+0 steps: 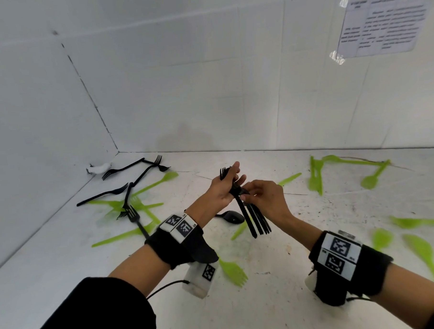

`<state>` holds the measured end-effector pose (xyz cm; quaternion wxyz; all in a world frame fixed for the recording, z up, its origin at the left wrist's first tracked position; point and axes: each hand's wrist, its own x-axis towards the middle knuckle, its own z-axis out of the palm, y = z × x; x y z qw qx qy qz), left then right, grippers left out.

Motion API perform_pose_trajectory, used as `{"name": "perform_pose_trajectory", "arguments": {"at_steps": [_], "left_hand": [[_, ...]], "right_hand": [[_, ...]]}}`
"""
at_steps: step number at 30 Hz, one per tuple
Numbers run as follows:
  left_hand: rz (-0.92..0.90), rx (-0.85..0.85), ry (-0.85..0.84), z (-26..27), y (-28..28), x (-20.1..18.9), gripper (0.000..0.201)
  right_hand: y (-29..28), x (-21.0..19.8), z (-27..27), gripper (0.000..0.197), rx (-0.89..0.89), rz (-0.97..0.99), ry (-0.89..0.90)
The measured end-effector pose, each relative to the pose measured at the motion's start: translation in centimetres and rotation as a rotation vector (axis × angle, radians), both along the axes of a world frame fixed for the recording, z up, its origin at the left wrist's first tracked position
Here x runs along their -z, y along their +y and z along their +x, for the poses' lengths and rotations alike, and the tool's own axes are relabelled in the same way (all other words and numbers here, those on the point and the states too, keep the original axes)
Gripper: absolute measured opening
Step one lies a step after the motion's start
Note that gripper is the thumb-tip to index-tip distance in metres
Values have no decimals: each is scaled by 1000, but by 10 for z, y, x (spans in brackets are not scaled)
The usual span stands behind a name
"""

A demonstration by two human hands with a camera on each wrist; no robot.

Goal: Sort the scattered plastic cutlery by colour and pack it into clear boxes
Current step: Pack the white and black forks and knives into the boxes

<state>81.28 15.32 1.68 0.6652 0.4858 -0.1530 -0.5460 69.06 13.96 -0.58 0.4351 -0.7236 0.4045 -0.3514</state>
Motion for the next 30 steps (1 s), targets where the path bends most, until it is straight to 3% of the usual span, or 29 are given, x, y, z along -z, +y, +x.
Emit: {"name": "perform_pose_trajectory", "arguments": {"at_steps": [3,7,11,13,15,17,20,22,24,26,30], "left_hand": [[-13,-26,-14,-3,-5,4,23],[34,-12,-91,-6,-8,11,25],[25,115,-145,-7,-7,14,20],[36,206,-235,-2,-5,11,36],[66,265,-347,9,-2,11,51],[141,310,-537,22,4,13,47],[256,666,-1070,48,14,20,35],[297,926,-1327,60,18,27,51],[258,1013,-1535,62,19,33,59],[165,955,-1609,56,19,39,55],[113,923,-1589,50,16,43,48]], "right_hand": [[9,1,2,4,-8,63,-58],[13,5,7,29,-83,84,76],[4,3,-4,21,-156,330,-30],[1,1,-7,18,-156,395,-59],[-2,-2,-9,16,-106,405,-74],[-5,-3,-13,15,-57,391,-83],[-6,-5,-25,12,-10,371,-74],[-3,-5,-32,9,1,371,-73],[2,-4,-37,8,8,364,-54],[7,-2,-39,8,29,338,-15],[20,1,-44,6,75,343,-20]]}}
